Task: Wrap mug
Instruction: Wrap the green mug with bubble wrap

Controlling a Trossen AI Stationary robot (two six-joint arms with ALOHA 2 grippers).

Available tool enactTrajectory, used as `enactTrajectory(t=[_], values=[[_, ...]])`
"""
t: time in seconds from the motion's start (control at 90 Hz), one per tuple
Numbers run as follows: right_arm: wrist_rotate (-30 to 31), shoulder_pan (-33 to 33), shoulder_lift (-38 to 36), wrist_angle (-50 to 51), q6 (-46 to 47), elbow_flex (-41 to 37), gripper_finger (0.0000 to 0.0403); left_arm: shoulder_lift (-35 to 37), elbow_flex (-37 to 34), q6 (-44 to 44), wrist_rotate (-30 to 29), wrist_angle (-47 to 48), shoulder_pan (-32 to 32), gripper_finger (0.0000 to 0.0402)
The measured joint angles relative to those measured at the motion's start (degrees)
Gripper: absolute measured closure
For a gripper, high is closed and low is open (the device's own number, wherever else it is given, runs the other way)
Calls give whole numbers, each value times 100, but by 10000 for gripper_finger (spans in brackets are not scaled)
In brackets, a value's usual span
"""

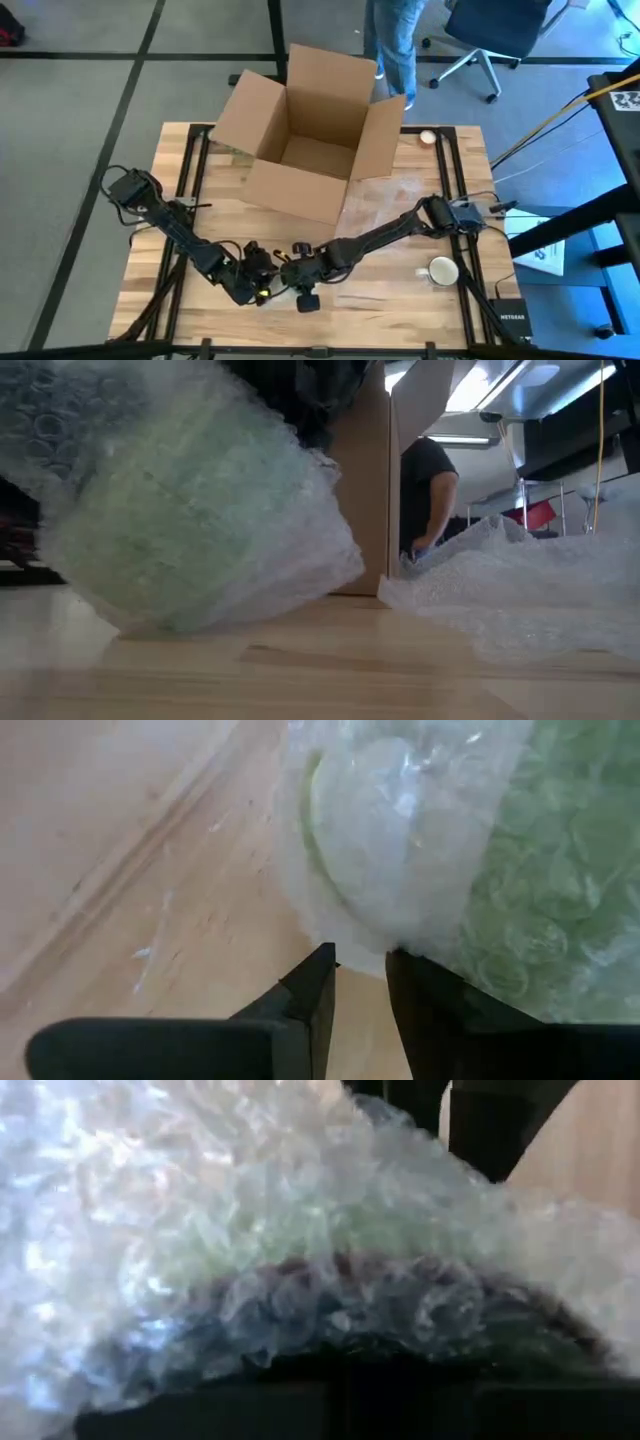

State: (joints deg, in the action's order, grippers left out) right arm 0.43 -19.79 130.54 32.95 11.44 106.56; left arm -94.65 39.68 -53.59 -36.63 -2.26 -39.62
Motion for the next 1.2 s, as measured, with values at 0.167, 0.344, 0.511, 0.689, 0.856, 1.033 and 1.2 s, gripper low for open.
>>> enactTrajectory(t=[0.167, 0.344, 0.511, 0.689, 0.856, 1.033, 1.2], values=[[2, -2, -44, 959, -229, 847, 402, -44, 2, 1, -49, 3, -2, 326], [7, -4, -48, 1851, -279, 1487, 402, -230, 2, -160, -28, -11, 0, 326], [-75, -72, -54, 1893, -280, 1645, 402, -440, 2, -267, 3, -19, -2, 326], [-92, -126, -19, 1198, -276, 1389, 402, -485, 2, -323, -24, -35, -2, 326], [-118, -118, -6, 526, -207, 921, 402, -487, 2, -323, -25, -31, -2, 326], [-222, -81, -9, -147, 22, 231, 402, -490, 2, -327, -46, -29, -2, 326], [-352, 42, -65, -741, 212, -337, 402, -494, 2, -339, -71, -29, -2, 326]])
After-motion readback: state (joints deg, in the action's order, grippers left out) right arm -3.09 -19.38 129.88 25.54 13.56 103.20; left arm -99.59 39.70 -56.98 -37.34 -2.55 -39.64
